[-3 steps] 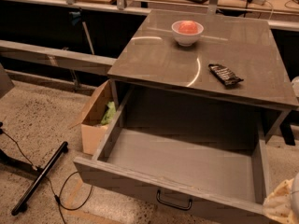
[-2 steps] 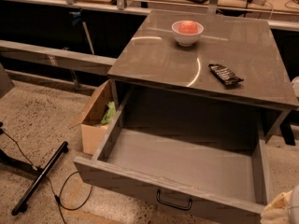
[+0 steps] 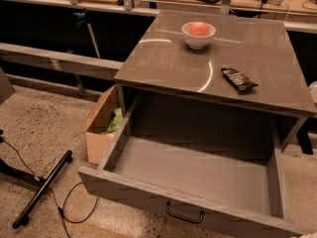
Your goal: Close top drawer
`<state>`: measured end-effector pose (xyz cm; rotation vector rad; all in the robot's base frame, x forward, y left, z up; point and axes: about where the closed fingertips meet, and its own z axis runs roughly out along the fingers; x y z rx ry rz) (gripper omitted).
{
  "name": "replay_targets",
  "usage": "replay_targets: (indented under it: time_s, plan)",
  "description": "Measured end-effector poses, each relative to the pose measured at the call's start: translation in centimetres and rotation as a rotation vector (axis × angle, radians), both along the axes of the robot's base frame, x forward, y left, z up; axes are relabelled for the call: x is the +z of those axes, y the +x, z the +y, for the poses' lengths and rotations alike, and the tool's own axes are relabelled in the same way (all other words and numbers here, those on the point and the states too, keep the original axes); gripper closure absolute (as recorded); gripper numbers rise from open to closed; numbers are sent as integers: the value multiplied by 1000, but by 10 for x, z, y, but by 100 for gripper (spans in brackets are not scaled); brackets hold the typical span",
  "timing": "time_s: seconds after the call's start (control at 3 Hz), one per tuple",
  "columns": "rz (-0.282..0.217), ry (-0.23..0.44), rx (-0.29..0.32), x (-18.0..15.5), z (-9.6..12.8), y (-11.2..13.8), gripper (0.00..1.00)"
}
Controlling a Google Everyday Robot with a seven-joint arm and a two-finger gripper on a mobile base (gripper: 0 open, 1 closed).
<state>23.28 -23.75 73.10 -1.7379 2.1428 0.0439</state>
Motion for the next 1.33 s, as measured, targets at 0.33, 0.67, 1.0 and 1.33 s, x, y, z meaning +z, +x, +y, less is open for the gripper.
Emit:
replay_targets:
  time_s: [0.33,0.67,1.0,1.33]
  plan:
    - [-64,25,60,-23,11,-8,100]
    - [-129,24,99,-45,21,-7,100]
    - [-184,13,125,-72,29,5,100]
    - [-232,-15,132,-88,27,27,100]
